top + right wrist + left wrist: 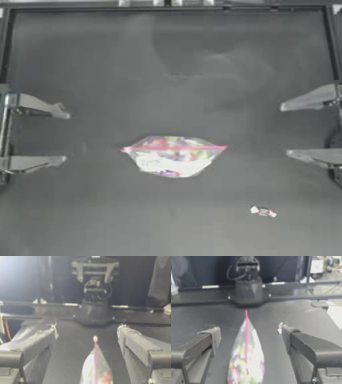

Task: Put candy in bag

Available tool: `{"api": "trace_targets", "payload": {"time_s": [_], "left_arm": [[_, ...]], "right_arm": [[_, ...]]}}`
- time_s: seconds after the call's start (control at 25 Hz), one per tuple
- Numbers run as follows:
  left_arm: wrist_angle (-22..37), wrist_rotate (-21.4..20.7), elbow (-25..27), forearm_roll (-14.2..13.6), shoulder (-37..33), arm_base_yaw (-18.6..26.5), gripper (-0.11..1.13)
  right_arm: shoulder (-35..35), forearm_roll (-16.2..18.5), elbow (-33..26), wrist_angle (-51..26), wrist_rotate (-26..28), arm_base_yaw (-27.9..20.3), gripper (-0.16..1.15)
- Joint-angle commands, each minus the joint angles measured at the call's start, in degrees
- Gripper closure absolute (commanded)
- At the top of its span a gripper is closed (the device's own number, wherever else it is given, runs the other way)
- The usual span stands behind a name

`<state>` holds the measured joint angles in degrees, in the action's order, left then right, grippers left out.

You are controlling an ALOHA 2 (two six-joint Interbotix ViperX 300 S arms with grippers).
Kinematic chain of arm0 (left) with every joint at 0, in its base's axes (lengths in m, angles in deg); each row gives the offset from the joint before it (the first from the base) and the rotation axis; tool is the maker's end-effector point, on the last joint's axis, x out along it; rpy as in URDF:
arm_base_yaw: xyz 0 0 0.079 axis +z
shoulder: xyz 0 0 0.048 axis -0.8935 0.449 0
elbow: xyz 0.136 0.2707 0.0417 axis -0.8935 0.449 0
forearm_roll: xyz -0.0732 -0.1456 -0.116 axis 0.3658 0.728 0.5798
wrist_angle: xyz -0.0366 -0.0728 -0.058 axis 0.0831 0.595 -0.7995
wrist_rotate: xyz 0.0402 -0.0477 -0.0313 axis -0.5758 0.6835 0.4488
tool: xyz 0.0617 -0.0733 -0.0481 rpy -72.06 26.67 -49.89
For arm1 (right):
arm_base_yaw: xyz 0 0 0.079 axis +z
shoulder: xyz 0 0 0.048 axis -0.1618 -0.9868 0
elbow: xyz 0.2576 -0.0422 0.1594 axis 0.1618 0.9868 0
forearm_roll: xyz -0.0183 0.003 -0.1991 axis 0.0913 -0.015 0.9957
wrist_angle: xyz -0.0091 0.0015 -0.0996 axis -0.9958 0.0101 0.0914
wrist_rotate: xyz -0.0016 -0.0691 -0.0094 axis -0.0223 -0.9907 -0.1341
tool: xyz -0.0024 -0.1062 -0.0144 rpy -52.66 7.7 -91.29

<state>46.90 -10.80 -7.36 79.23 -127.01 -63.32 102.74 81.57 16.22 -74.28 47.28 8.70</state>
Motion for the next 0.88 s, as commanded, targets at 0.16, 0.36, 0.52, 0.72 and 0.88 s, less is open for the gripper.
{"api": "trace_targets", "payload": {"time_s": [0.16, 0.36, 0.52, 0.72, 0.88], "left_arm": [[1.7, 0.1, -1.2, 1.2, 1.1, 0.4, 0.01], [2.7, 0.2, -1.1, 1.5, 1.0, 0.5, 0.01], [3.5, 0.1, -1.1, 1.6, 1.0, 0.9, 0.01], [3.9, 0.1, -1.0, 1.6, 1.0, 1.2, 0.01], [3.9, 0.1, -0.8, 1.6, 1.0, 1.2, 0.01]], "right_arm": [[-4.7, -1.8, -10.5, -14.4, -0.1, -2.7, -0.02], [-11.2, -1.7, -18.6, -24.2, -0.1, -4.2, -0.02], [-17.0, -1.4, -24.6, -30.6, -0.1, -4.6, -0.02], [-23.5, -1.3, -31.8, -37.0, -0.1, -4.6, -0.02], [-28.7, -1.1, -37.2, -41.6, -0.2, -4.6, -0.02]]}}
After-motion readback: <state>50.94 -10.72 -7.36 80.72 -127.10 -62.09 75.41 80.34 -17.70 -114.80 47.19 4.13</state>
